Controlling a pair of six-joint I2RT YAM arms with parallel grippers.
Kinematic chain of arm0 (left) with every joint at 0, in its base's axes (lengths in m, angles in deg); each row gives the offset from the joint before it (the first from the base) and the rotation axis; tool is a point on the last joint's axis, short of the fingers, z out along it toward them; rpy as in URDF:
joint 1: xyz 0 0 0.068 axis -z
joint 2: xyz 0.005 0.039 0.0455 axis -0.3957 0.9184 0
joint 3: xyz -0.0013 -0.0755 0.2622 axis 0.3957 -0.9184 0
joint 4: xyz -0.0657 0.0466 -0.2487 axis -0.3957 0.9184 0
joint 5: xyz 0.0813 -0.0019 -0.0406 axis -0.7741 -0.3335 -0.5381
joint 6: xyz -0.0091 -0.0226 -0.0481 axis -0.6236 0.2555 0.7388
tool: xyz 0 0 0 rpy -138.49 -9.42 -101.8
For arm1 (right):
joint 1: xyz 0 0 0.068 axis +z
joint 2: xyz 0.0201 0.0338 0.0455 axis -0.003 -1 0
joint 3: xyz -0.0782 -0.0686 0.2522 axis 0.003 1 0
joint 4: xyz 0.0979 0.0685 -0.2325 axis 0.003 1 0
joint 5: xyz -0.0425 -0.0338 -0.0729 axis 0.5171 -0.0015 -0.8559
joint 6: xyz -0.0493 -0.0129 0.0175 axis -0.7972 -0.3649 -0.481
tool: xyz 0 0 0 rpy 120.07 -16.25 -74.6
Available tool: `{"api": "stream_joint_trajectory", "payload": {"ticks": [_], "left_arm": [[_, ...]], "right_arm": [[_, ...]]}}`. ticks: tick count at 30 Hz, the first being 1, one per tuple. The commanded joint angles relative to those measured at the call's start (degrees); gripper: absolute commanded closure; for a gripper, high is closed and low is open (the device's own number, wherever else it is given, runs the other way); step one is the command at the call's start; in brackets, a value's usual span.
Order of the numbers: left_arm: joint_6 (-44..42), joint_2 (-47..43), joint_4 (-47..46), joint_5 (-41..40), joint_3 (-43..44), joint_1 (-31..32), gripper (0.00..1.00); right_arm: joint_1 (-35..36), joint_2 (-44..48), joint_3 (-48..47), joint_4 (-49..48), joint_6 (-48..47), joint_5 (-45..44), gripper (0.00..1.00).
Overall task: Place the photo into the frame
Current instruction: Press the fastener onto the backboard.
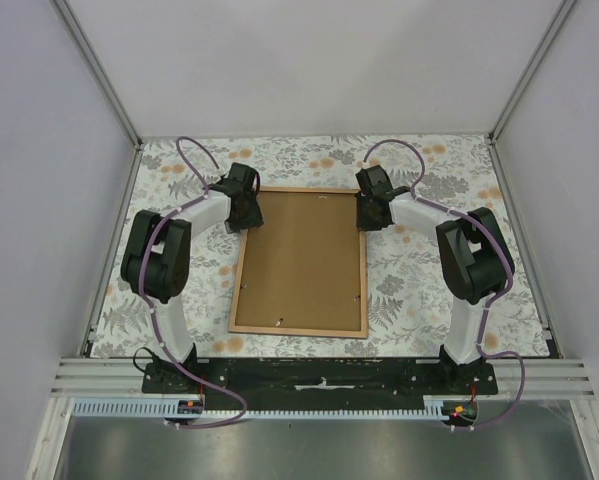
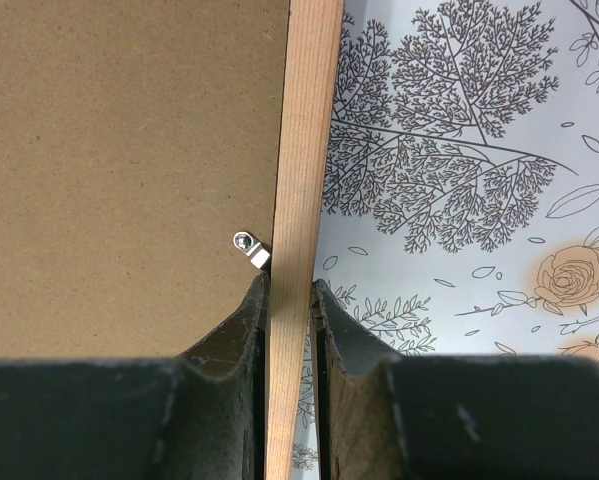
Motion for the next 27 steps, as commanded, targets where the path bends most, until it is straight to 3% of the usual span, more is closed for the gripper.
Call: {"api": "stream_joint_trajectory", "payload": {"ticks": [1, 9, 27], "left_arm": [[-1.69, 1.56, -1.43, 0.72, 1.5, -1.69, 0.41], [-1.69, 3.84, -2.04, 0.9, 2.2, -2.84, 0.46], [-0.47, 5.95, -3.62, -4.37, 2.38, -3.01, 0.8]], "right_arm": [[0.73, -1.01, 2.63, 6.35, -2.3, 1.14, 1.0], [0.82, -1.37, 2.2, 6.35, -2.56, 1.14, 1.0], [0.82, -1.8, 1.14, 7.22, -3.18, 1.05, 1.0]]}}
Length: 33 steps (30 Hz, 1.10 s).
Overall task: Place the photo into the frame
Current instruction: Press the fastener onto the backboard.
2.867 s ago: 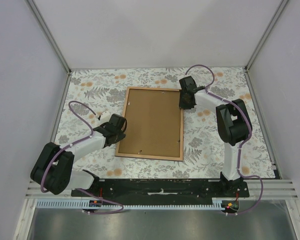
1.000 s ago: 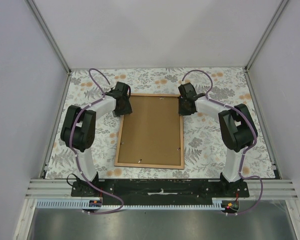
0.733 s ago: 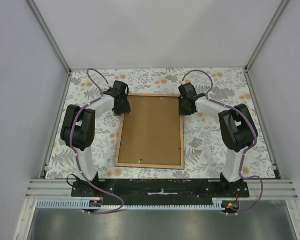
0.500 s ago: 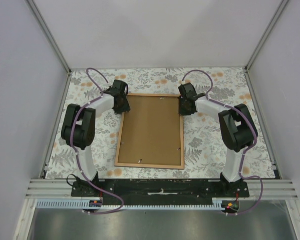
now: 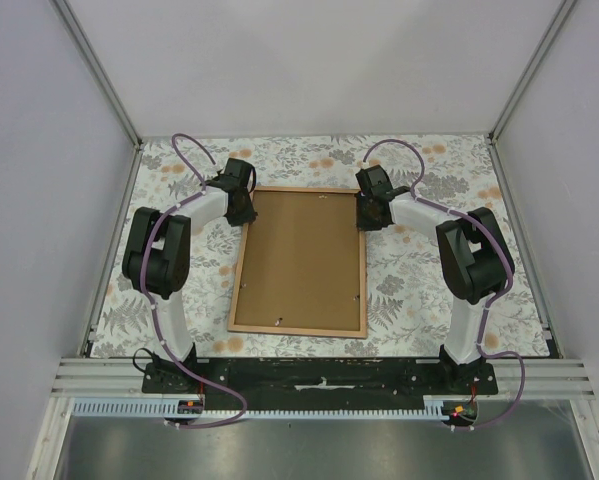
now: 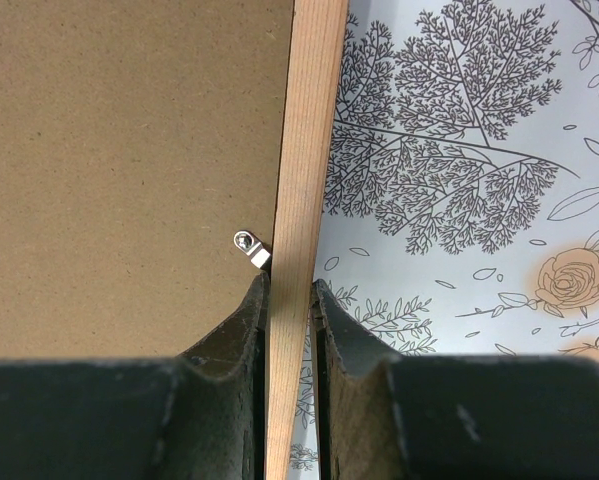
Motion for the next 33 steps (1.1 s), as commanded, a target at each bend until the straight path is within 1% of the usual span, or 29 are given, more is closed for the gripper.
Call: {"api": "stream_joint_trajectory", "payload": {"ticks": [1, 4, 7, 9, 17, 19, 24, 28, 33], "left_arm": [[-0.01, 3.55, -2.69, -5.6, -0.29, -0.83, 0.81], [0.79, 3.02, -3.74, -5.78, -0.81, -0.83, 0.85], [1.05, 1.27, -6.02, -5.08, -1.95, -0.83, 0.86], [1.14, -0.05, -7.43, -4.81, -2.4, -0.92, 0.86], [0.17, -1.2, -7.44, -3.58, -0.29, -1.88, 0.82], [-0.09, -1.63, -7.61, -2.7, -0.29, -2.06, 0.79], [-0.53, -2.95, -7.0, -0.24, -0.2, -2.15, 0.64], [0.7, -5.32, -5.42, -0.41, -0.47, -2.15, 0.53], [3.77, -7.87, -0.33, -1.64, 0.85, -2.41, 0.47]], "right_arm": [[0.82, -1.63, 1.16, 7.25, -2.85, 0.71, 1.0], [0.82, -1.63, 1.16, 7.51, -2.85, 0.35, 1.0], [0.82, -1.8, 1.07, 7.95, -2.41, -0.17, 1.0], [0.73, -1.89, 0.98, 8.12, -2.06, -0.35, 1.0], [-0.32, -2.42, 0.72, 9.44, 1.36, -0.18, 1.0], [-0.41, -2.59, 0.28, 10.06, 2.16, -0.18, 1.0], [-0.59, -2.95, -0.77, 11.46, 3.74, -0.26, 1.0], [-0.68, -2.77, -0.86, 11.73, 4.62, -0.35, 0.99], [-0.77, -2.33, -1.04, 11.99, 5.41, -0.35, 0.97]]}}
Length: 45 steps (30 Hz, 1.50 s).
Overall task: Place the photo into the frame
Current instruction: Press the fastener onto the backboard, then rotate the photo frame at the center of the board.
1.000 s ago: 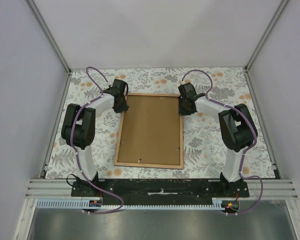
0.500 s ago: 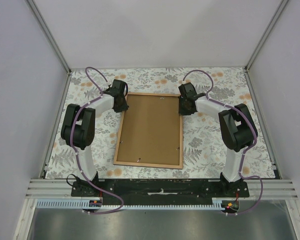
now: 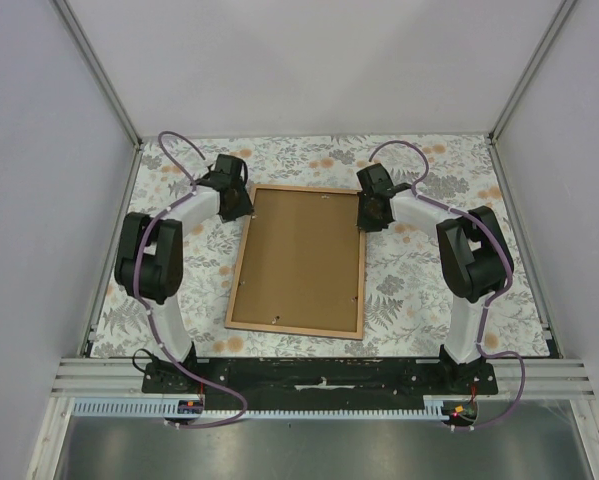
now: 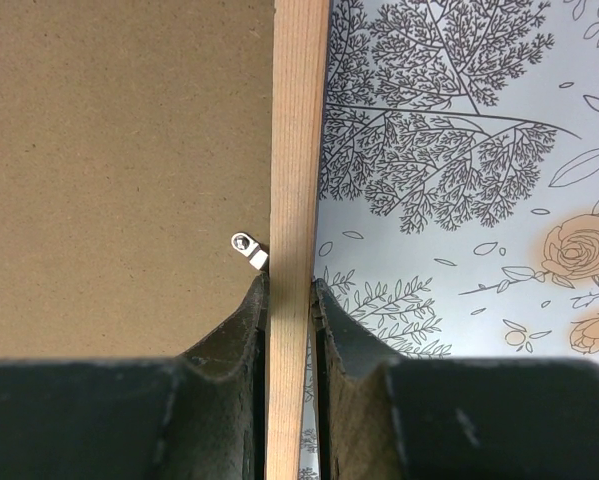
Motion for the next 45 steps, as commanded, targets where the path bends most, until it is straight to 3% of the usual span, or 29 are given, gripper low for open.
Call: {"api": "stream_joint_trajectory", "payload": {"ticks": [1, 6, 9, 14, 20, 32, 45], "left_arm": [[4.6, -6.1, 3.33, -2.78, 2.03, -0.73, 0.46], [18.02, -11.81, 14.12, -10.58, -0.68, 0.24, 0.47], [29.01, -19.26, 18.01, -13.85, -8.39, 1.81, 0.43], [43.0, -34.21, 18.36, -14.03, -22.64, 9.19, 0.4], [51.44, -45.03, 21.79, -10.79, -33.63, 14.99, 0.41], [59.28, -54.01, 29.35, -5.95, -39.27, 23.61, 0.42], [67.19, -47.78, 27.43, -4.01, -40.68, 34.95, 0.42]], "right_arm": [[-0.15, -1.61, 0.58, 8.39, 0.58, -0.2, 0.96], [-0.24, -0.91, 0.41, 8.39, 1.28, -0.2, 0.85], [-0.15, -0.47, -0.21, 8.47, 1.9, -0.11, 0.68], [-0.15, 0.5, -2.49, 8.74, 2.6, 0.33, 0.42], [-0.24, 2.78, -5.13, 9.18, 2.69, 0.33, 0.27], [-0.24, 7.53, -10.93, 10.41, 4.01, 1.12, 0.19], [-0.33, 8.67, -11.64, 11.55, 3.57, 0.33, 0.17]]}}
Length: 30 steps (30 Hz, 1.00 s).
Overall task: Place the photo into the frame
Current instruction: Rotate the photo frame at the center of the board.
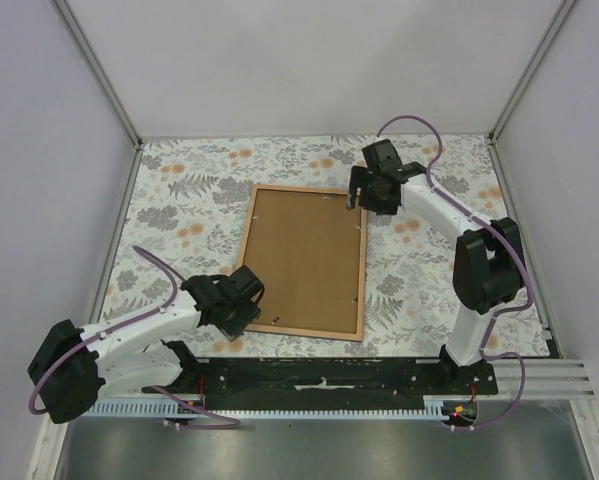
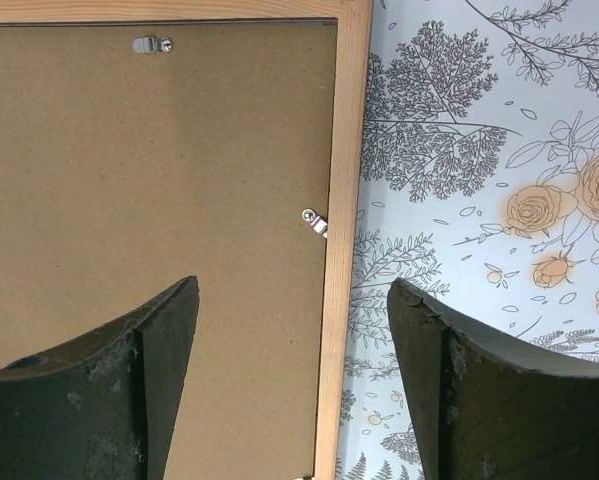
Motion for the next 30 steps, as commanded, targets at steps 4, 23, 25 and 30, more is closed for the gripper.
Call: {"api": "stream_joint_trajectory", "payload": {"ticks": [4, 23, 25, 30], "left_arm": [[6.28, 3.29, -3.16, -0.08, -0.6, 2.2, 0.44], [-7.56, 3.12, -15.1, -3.26, -3.24, -7.79, 0.92], [-14.95, 4.25, -19.41, 1.04, -4.03, -15.25, 0.98], [-37.09, 13.73, -25.58, 6.69, 1.93, -28.99, 0.98]], "right_arm": [[-0.24, 3.08, -1.1, 0.95, -0.36, -1.4, 0.17], [-1.38, 4.14, 0.66, 0.95, -1.33, -2.02, 0.17], [-1.56, 4.49, 1.1, 0.95, -1.42, -1.93, 0.17], [-2.0, 5.36, 2.33, 0.86, -1.95, -2.37, 0.17]]}}
